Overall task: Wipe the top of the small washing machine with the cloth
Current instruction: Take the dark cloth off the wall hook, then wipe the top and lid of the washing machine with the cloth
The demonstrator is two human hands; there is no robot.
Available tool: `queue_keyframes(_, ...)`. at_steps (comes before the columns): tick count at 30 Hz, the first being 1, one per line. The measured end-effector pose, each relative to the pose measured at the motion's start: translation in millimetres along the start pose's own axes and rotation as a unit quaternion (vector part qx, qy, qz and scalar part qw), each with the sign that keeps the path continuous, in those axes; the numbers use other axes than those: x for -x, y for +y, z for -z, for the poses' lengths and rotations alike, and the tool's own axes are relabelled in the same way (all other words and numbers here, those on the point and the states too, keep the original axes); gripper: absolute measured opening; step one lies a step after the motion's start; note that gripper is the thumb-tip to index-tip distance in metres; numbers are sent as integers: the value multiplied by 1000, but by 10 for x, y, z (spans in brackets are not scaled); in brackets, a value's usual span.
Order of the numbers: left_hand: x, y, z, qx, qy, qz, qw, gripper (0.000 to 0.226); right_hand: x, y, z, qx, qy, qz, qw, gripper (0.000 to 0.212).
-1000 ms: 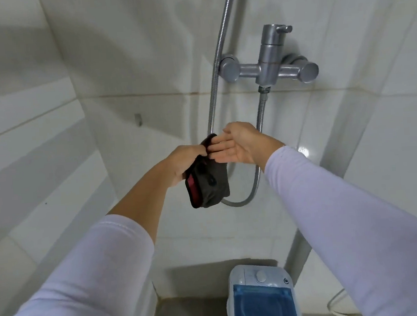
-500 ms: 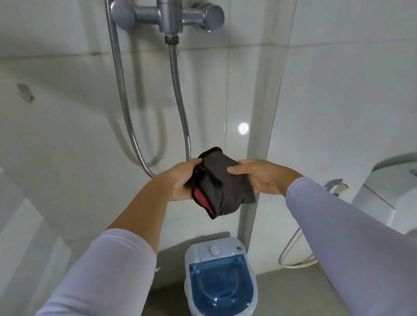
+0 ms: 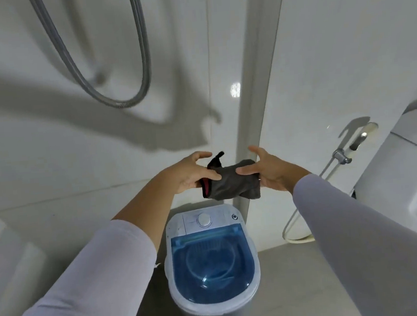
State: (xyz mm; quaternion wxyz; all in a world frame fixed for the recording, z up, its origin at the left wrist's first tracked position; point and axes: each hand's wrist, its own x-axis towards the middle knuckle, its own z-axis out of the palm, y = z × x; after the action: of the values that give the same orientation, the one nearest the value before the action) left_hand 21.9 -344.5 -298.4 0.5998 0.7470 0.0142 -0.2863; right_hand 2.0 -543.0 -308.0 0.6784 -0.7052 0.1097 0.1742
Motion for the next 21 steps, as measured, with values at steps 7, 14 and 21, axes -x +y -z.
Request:
queue_keyframes(7,-555,-606,-159,-374,109,-99,916,41,-509,716,97,281,-11,72,957,42)
queue_keyframes(14,-578,-1197,-373,-428,207,-158,865,39,-429,1180,27,426,43,177,886,26)
queue_keyframes(21,-174,-1350,-431,-389,230,-226,863,31,24,1289,-56,273,45,192,942,9)
